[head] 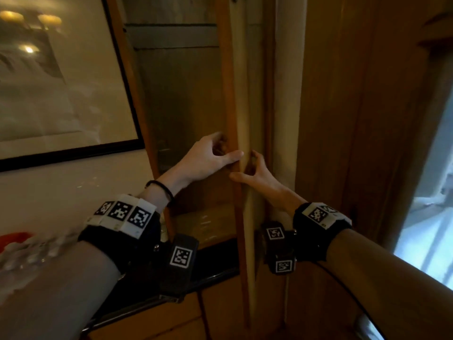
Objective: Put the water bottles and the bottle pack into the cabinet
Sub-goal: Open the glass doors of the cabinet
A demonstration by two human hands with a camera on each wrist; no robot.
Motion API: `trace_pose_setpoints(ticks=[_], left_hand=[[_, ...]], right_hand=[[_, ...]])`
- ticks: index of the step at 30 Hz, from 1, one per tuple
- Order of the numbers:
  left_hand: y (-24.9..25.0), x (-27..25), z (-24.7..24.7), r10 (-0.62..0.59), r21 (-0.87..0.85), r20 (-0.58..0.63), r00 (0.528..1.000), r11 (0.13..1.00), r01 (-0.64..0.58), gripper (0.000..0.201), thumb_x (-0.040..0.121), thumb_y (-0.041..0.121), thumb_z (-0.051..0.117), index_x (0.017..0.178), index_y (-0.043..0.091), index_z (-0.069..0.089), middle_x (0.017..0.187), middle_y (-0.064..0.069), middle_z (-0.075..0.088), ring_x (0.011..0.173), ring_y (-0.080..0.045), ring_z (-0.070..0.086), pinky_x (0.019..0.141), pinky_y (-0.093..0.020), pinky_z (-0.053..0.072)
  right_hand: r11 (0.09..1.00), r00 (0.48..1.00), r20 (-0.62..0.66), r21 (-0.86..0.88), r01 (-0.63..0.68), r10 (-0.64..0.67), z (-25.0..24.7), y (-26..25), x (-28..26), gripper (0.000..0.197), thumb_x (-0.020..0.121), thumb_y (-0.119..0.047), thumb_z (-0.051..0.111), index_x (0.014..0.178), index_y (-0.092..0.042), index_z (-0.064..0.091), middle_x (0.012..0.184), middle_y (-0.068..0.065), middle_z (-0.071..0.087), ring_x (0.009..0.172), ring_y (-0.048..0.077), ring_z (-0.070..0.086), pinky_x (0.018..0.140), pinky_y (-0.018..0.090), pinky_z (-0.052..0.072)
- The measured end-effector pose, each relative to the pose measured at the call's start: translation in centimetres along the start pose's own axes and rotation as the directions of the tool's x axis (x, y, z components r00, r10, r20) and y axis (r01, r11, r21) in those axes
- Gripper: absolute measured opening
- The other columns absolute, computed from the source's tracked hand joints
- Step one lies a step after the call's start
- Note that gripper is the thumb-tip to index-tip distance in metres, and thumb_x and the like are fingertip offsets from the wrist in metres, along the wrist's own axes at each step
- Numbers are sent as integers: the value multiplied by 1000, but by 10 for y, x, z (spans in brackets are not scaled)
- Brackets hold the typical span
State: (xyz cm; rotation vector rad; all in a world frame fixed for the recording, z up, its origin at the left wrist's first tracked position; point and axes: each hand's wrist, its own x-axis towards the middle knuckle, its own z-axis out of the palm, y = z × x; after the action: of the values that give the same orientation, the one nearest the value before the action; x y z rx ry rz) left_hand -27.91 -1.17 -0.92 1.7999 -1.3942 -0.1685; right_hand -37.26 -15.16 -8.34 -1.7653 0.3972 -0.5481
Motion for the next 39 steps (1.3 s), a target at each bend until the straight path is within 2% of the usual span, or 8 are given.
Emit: trace_pose_setpoints(ticks=[3, 9, 13, 19, 22, 29, 34, 39], left_hand=[[16, 11, 29, 55, -109, 51, 997, 993, -49, 45, 81, 35, 73, 119, 37, 48, 106, 18, 60, 90, 8, 59, 70, -11, 49], [42, 47, 85, 152, -206, 61, 986, 969, -137, 47, 70, 39, 83, 94, 7, 57, 109, -13, 57, 99, -6, 61, 78, -18, 53], [52, 65, 124, 137, -253, -17, 990, 958, -137, 48, 59, 60, 82, 69, 31, 45, 123, -15, 52, 116, -28, 54, 97, -45, 51], [63, 75, 177, 136, -357, -2, 991, 925, -128, 61, 63, 52, 83, 106, 32, 45, 130, 0, 44, 124, -13, 44, 101, -33, 46], [78, 82, 195, 146, -370, -20, 989, 918, -144, 76, 67, 41, 84, 125, 24, 39, 136, -1, 39, 124, -12, 41, 96, -24, 41], [91, 102, 227, 164, -410, -23, 986, 898, -159, 88, 73, 38, 81, 143, 31, 29, 146, -1, 28, 132, -13, 37, 108, -40, 44], [88, 111, 246, 179, -468, -16, 984, 868, -166, 85, 81, 25, 76, 149, 32, 26, 147, 6, 22, 127, -1, 28, 105, -25, 40], [81, 116, 258, 205, -464, -54, 977, 862, -206, 84, 81, 27, 72, 149, 36, 24, 149, 4, 21, 140, -14, 27, 113, -49, 37]], right_hand=[[999, 1000, -4, 37, 30, -30, -27, 1, -17, 95, 78, -30, 76, 149, -28, 13, 124, -7, 52, 98, 0, 56, 70, 13, 51], [998, 999, -45, 68, 17, -13, -72, 10, -52, 82, 75, -38, 74, 144, -28, 31, 137, -3, 48, 123, 14, 52, 100, 36, 49], [997, 989, -121, -16, 81, -82, -96, 14, -75, 70, 90, -12, 63, 144, -31, 23, 138, -9, 46, 117, 2, 50, 83, 17, 53], [991, 943, -328, -137, 9, -54, -135, 18, -90, 42, 88, 5, 51, 127, -12, 46, 110, 21, 64, 99, 45, 63, 84, 57, 53], [993, 913, -405, -114, -7, -40, -153, 23, -99, 29, 92, -3, 54, 119, -14, 50, 110, 17, 65, 102, 38, 65, 86, 49, 57], [999, 824, -566, -52, -12, -20, -183, 35, -98, 26, 93, -12, 57, 118, -19, 53, 108, 13, 68, 98, 36, 69, 85, 53, 56], [997, 803, -593, -72, 13, -54, -199, 44, -98, 29, 94, -14, 56, 123, -17, 51, 109, 14, 68, 98, 37, 68, 84, 51, 57], [988, 810, -570, -140, 67, -136, -206, 54, -95, 31, 95, -17, 55, 126, -16, 49, 98, -4, 65, 94, 24, 70, 78, 34, 61]])
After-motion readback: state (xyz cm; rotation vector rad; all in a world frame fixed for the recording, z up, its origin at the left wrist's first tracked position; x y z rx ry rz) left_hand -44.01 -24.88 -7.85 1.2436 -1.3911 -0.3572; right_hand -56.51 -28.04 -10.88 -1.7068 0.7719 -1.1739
